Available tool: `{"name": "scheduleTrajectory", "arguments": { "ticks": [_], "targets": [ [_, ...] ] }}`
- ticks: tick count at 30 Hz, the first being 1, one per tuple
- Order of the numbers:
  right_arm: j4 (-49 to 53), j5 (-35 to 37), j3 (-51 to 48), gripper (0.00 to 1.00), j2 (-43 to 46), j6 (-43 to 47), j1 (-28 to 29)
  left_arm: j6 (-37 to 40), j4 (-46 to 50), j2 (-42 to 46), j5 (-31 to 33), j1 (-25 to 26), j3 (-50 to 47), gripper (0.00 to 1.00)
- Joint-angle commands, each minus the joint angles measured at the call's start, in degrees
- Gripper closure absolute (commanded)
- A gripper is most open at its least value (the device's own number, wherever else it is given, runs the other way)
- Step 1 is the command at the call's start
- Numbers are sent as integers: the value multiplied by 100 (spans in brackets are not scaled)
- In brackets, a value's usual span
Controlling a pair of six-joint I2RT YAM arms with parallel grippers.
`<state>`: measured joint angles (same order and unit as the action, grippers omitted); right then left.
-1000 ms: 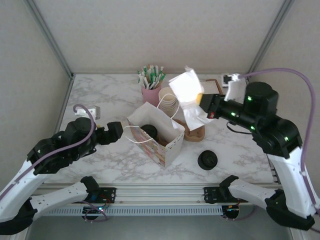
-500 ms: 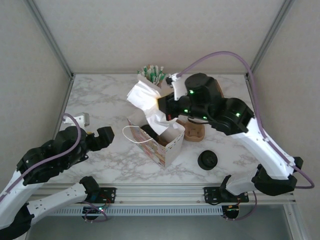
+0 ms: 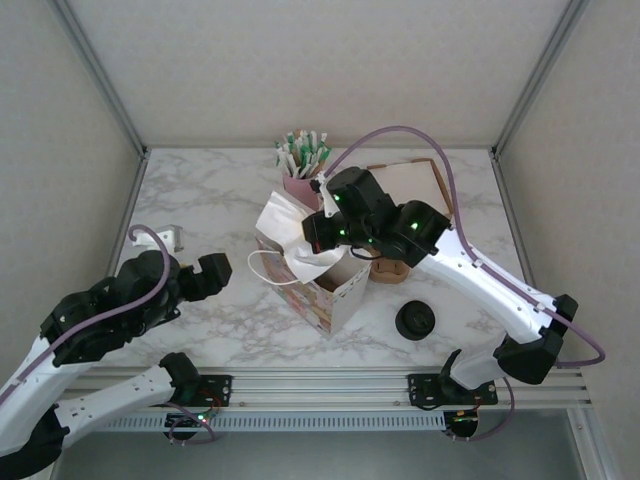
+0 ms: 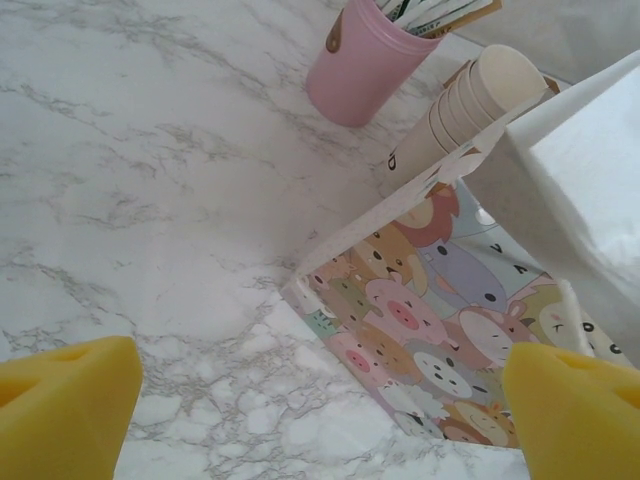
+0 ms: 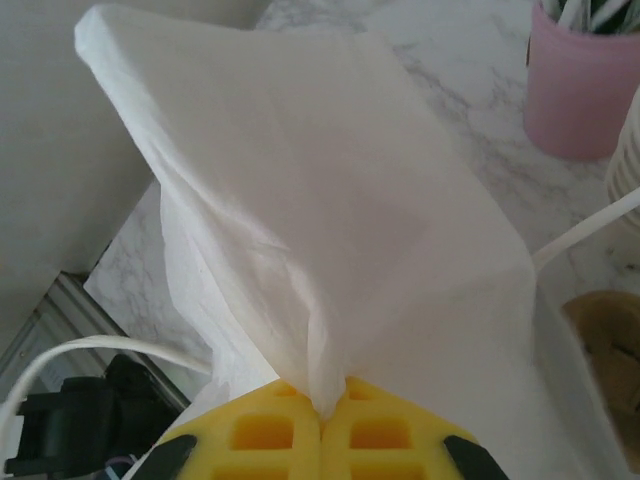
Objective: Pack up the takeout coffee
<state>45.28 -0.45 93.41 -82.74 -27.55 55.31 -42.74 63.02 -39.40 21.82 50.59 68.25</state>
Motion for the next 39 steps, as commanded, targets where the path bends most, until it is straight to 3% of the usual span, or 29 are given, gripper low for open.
{"name": "scheduleTrajectory", "arguments": {
  "ticks": [1,18,31,39],
  "targets": [
    [-313,-365,-201,100,115,-282,-39,-102,-91,-59,-47,32,-40,8],
    [445,297,-478,100,-243,-132,-35,-97,-204,-225,-178,29,-32,10],
    [934,670,-71,77,-701,210,155,35,-65,-375,-82,30,102,10],
    [1267,971,564,50,-492,333,278,127,-93,-388,52,30,194,8]
  ]
}}
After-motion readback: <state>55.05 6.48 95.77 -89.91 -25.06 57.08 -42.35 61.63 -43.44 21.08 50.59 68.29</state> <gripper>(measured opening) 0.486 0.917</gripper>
